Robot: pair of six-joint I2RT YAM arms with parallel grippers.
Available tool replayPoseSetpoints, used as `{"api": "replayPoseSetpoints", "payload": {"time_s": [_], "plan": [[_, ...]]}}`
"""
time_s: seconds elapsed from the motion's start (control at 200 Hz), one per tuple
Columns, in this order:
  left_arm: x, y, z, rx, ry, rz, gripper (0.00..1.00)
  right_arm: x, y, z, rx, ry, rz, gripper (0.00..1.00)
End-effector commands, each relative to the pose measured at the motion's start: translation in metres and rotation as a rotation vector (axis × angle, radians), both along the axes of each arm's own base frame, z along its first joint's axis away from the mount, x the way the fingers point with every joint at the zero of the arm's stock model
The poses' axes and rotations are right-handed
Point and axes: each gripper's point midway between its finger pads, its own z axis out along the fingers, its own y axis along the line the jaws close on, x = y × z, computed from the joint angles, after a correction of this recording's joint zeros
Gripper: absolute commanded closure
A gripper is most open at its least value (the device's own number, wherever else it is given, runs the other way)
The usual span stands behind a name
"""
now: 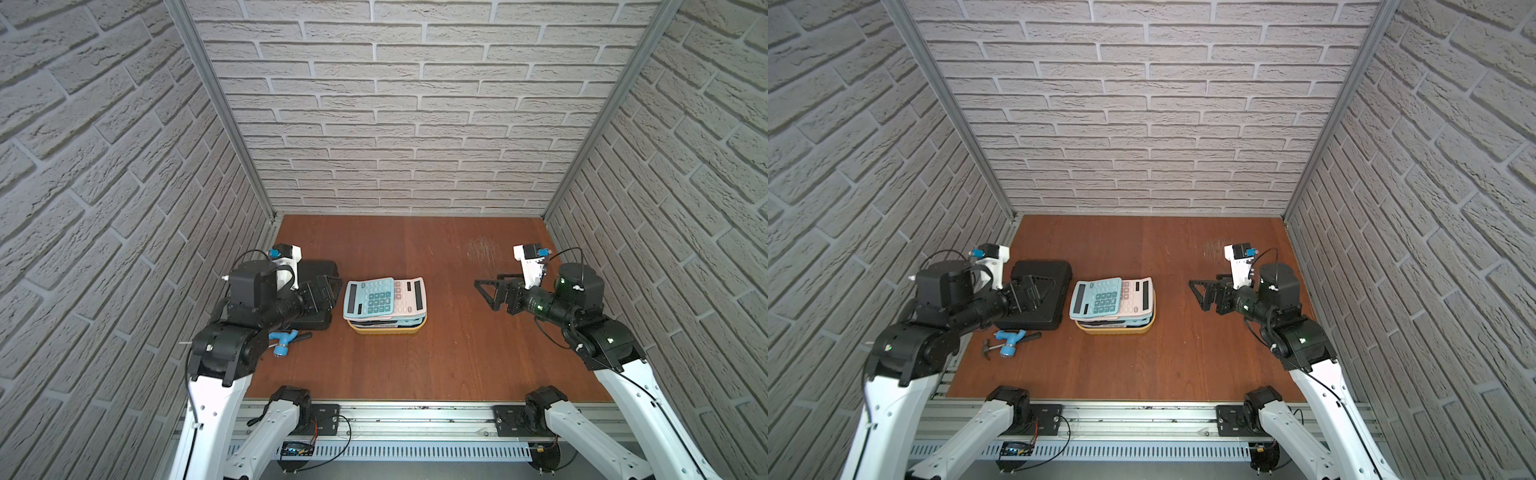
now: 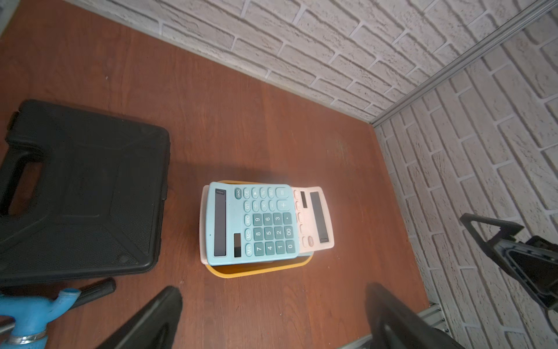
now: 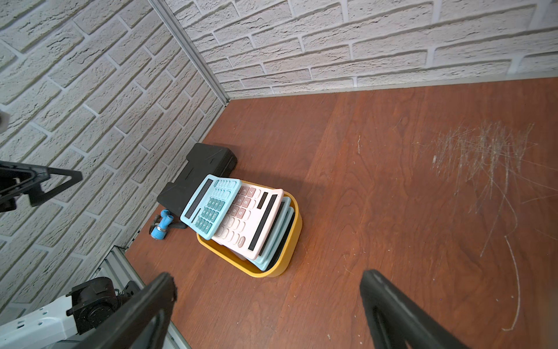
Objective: Put the calculator in the storage box
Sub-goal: Reset both arms
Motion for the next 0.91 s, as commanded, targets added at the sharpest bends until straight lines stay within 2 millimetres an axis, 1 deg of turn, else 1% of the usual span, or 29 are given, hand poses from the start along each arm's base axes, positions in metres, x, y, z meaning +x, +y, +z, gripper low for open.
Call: {"api": "replayPoseSetpoints", "payload": {"time_s": [0.0,0.06,0.18,0.26,0.32,0.39,0.465,0.55,0.675,0.7,0.8,0.9], "plan": [[-0.023,0.008,0.016,0.034,-0.063,0.019,0.02,-0.011,-0.011,0.015,-0.023,-0.035,-0.039,0.01],[-0.033,0.01,0.025,0.036,-0.107,0.021,0.02,-0.018,-0.016,0.021,-0.027,-0.057,-0.061,0.01],[-0.045,0.018,0.035,0.057,-0.159,0.055,0.02,-0.03,-0.024,0.037,-0.028,-0.122,-0.091,0.01],[-0.047,0.024,0.037,0.077,-0.191,0.081,0.02,-0.035,-0.026,0.048,-0.031,-0.189,-0.086,0.01],[-0.043,0.028,0.036,0.088,-0.211,0.107,0.02,-0.034,-0.03,0.054,-0.053,-0.231,-0.103,0.01],[-0.032,0.031,0.03,0.091,-0.225,0.129,0.02,-0.026,-0.039,0.054,-0.083,-0.265,-0.158,0.01],[-0.016,0.033,0.022,0.1,-0.234,0.151,0.02,-0.015,-0.042,0.054,-0.112,-0.305,-0.182,0.01],[0.005,0.041,0.007,0.14,-0.235,0.194,0.02,0.001,-0.048,0.05,-0.145,-0.3,-0.226,0.01],[0.038,0.052,-0.023,0.206,-0.226,0.251,0.02,0.028,-0.051,0.032,-0.19,-0.265,-0.267,0.01],[0.044,0.053,-0.028,0.217,-0.231,0.253,0.02,0.034,-0.054,0.025,-0.197,-0.255,-0.287,0.01],[0.063,0.066,-0.044,0.262,-0.258,0.303,0.02,0.056,-0.058,0.005,-0.237,-0.251,-0.328,0.01],[0.08,0.084,-0.063,0.304,-0.259,0.364,0.02,0.075,-0.066,-0.017,-0.296,-0.234,-0.369,0.01]]}}
